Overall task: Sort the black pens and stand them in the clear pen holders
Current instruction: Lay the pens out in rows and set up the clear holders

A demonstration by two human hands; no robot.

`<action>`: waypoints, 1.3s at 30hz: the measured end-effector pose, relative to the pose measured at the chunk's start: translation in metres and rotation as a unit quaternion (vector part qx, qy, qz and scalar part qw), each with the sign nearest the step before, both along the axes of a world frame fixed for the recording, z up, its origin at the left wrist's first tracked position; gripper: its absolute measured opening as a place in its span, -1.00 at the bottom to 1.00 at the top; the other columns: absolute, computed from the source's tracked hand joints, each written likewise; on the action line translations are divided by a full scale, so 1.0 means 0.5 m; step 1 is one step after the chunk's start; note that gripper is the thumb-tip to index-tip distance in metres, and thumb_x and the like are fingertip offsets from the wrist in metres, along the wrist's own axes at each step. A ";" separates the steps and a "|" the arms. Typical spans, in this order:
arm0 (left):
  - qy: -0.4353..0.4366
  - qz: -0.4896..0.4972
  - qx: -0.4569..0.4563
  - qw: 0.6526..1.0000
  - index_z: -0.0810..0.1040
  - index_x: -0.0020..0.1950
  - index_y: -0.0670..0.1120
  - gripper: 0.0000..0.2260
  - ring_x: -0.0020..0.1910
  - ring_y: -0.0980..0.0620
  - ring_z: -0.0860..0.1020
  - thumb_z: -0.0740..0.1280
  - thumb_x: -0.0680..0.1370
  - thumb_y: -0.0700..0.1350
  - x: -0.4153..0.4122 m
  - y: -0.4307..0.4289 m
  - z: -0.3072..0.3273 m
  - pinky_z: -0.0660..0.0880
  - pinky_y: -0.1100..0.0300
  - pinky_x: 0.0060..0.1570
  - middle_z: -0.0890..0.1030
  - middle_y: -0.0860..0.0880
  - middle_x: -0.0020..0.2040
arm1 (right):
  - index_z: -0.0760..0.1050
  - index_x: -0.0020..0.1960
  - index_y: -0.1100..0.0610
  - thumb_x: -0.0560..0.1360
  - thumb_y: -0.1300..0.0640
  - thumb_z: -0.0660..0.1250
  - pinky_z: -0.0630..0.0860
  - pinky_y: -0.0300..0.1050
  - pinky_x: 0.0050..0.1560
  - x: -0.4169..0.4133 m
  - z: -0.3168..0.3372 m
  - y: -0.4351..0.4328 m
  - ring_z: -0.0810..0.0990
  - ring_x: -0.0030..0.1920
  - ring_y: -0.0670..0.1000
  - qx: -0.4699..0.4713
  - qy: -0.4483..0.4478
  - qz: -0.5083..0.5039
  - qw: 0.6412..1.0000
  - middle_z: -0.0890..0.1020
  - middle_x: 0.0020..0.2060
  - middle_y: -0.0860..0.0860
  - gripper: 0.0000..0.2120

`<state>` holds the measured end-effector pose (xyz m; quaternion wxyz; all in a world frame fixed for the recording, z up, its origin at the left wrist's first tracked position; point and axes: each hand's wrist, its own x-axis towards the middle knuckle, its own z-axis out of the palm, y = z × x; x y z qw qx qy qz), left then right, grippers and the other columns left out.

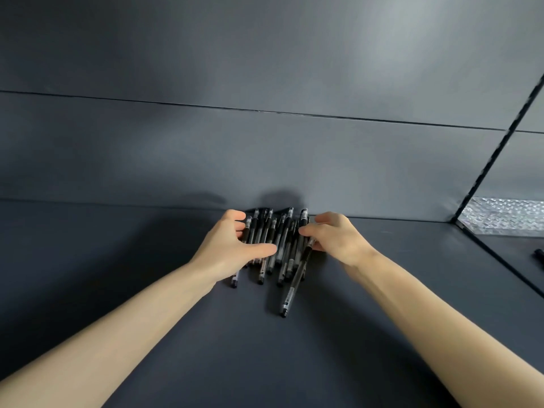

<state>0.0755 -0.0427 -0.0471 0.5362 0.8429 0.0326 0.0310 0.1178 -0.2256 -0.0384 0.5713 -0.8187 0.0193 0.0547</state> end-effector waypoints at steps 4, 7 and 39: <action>0.021 -0.009 0.023 0.999 0.12 0.47 0.04 -0.11 0.30 0.12 0.32 0.51 0.29 0.21 -0.004 -0.027 0.008 0.34 0.16 0.21 0.30 0.05 0.40 | 0.45 -0.04 0.16 0.48 0.14 0.33 0.43 -0.01 -0.02 0.003 -0.002 0.010 0.45 -0.18 0.02 0.044 0.019 0.002 0.999 0.50 -0.19 0.07 -0.88; 0.042 -0.023 0.074 0.996 -0.02 0.52 0.03 0.00 0.45 0.04 0.13 0.47 0.28 0.28 -0.011 -0.051 0.014 0.24 0.10 0.33 0.18 0.02 0.46 | 0.47 0.02 0.16 0.47 0.12 0.31 0.37 -0.09 -0.04 0.002 0.001 0.022 0.49 -0.15 0.04 0.082 0.045 0.020 0.995 0.52 -0.19 0.06 -0.83; -0.100 -0.164 0.182 0.964 0.02 0.52 0.05 -0.24 -0.02 0.02 0.50 0.36 0.44 -0.21 -0.015 -0.047 -0.006 0.51 0.11 0.03 0.22 0.07 0.17 | 0.51 0.07 0.25 0.50 0.11 0.36 0.59 -0.15 -0.09 0.013 0.020 0.065 0.61 -0.09 0.07 0.274 0.103 0.082 0.953 0.62 -0.04 0.17 -0.76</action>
